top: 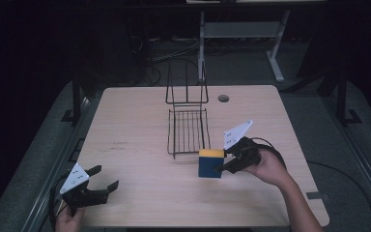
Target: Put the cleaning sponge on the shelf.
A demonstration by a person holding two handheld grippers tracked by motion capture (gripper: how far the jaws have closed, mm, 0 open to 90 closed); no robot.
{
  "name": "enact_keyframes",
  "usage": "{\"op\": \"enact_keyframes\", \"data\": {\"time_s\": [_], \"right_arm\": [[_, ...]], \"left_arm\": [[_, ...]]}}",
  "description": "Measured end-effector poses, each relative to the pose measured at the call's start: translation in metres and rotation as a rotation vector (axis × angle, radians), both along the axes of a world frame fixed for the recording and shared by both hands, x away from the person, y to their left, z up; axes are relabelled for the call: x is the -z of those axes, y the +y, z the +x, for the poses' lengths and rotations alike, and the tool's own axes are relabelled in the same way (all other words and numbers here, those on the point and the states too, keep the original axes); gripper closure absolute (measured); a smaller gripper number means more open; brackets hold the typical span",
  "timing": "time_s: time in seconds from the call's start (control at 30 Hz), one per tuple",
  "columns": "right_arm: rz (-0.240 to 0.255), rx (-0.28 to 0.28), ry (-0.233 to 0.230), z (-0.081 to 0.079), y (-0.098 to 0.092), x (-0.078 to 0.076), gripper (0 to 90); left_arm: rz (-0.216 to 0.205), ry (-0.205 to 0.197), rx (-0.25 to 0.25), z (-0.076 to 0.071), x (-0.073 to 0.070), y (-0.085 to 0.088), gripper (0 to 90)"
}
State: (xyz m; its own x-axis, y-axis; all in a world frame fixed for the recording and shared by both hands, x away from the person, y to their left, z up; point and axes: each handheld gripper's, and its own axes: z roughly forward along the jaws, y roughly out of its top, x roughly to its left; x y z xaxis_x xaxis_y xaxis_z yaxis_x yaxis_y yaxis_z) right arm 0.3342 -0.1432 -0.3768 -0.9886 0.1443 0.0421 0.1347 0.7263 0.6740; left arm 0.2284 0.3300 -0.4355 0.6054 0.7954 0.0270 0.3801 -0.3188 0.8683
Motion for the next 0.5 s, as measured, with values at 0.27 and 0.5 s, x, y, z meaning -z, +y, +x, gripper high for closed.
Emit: {"op": "enact_keyframes", "data": {"time_s": [0.27, 0.5], "right_arm": [[-0.003, -0.001, -0.005, 0.010, 0.004, -0.010, 56.4], [0.013, -0.013, -0.013, 0.020, 0.012, -0.021, 56.4]], "left_arm": [[-0.001, 0.005, -0.004, 0.000, 0.001, 0.001, 14.1], [-0.002, 0.004, -0.003, 0.000, 0.001, 0.001, 14.1]]}}
